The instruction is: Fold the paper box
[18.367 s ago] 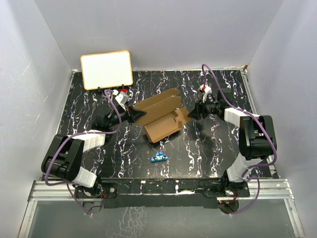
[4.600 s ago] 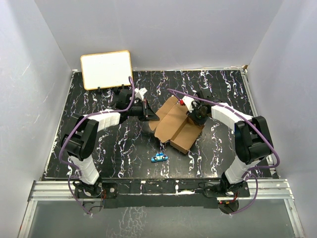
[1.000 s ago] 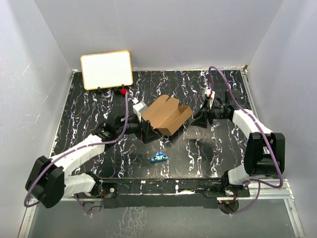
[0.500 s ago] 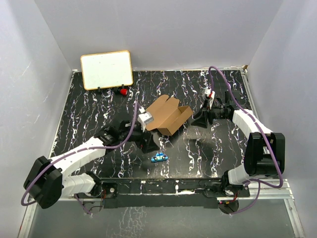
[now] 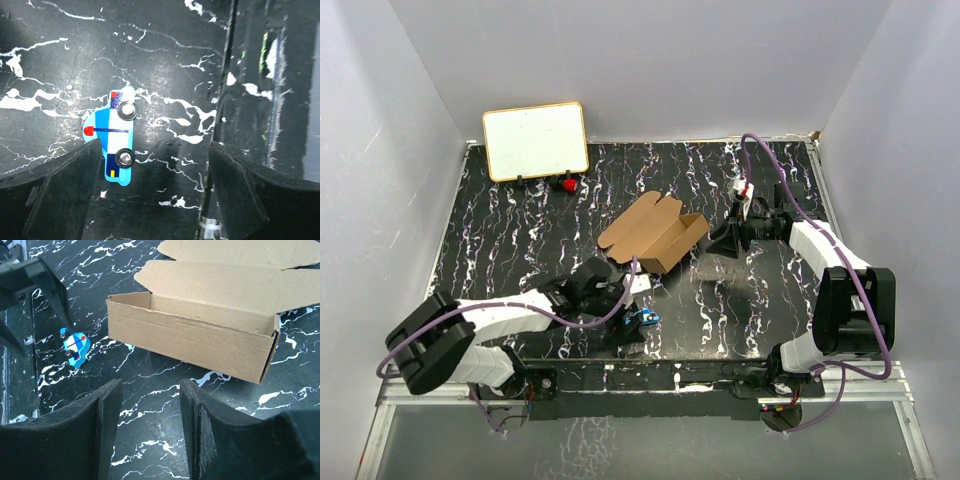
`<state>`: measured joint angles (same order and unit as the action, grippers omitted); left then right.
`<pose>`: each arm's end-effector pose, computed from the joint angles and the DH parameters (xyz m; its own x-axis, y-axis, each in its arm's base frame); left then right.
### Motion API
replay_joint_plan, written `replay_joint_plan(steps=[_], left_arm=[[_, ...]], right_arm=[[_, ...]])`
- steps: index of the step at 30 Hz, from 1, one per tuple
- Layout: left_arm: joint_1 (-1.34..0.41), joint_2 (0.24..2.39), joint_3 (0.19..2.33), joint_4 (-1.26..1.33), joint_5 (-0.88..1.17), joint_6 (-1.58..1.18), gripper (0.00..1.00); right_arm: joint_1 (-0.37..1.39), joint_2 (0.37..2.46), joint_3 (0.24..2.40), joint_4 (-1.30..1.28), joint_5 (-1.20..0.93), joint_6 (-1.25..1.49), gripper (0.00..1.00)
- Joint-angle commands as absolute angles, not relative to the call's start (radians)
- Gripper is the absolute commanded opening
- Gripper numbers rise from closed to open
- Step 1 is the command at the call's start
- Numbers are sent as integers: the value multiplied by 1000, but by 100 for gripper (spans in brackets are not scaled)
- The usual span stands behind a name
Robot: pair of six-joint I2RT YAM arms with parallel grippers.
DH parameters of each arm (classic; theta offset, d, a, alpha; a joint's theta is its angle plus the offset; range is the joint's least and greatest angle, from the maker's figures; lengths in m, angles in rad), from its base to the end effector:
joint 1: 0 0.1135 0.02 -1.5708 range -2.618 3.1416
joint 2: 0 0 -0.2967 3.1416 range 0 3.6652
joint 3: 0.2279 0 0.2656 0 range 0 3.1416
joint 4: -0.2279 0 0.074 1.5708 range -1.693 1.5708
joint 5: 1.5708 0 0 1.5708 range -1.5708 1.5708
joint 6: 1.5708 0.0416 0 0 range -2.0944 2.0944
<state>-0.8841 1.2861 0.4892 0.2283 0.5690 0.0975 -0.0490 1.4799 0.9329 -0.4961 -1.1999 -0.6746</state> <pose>0.1426 -0.2093 0.1964 -0.2483 0.4322 -0.8669 0.9681 0.1416 -0.2067 0.2917 0.0245 0.2487 -0.3922 -0.2074 -0.8962 -0.8912 0.3271 0.3143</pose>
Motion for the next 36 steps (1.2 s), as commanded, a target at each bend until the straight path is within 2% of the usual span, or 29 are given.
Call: replay_joint_plan(steps=[1,14,17,23,26,31,36], left_arm=[[-907,1342,497,293,517,222,86],[-910,1406,421,511,485,321,85],[-910,1430,426,489,496,322,80],[-911,1496,457,458,496,312,64],[-911,1512,470,446,486,309,52],[-910,1509,476,440,479,307,41],[-910,1460,476,428,479,293,18]], right_arm=[[-58,1465,934,-445,-1249,-698,53],[-58,1459,938,-453,-1257,-704,53],[-57,1460,938,-454,-1261,-705,53],[-57,1457,937,-457,-1259,-706,53],[-57,1456,936,-457,-1259,-707,53],[-57,1456,936,-457,-1256,-706,53],[-27,1458,943,-415,-1202,-649,52]])
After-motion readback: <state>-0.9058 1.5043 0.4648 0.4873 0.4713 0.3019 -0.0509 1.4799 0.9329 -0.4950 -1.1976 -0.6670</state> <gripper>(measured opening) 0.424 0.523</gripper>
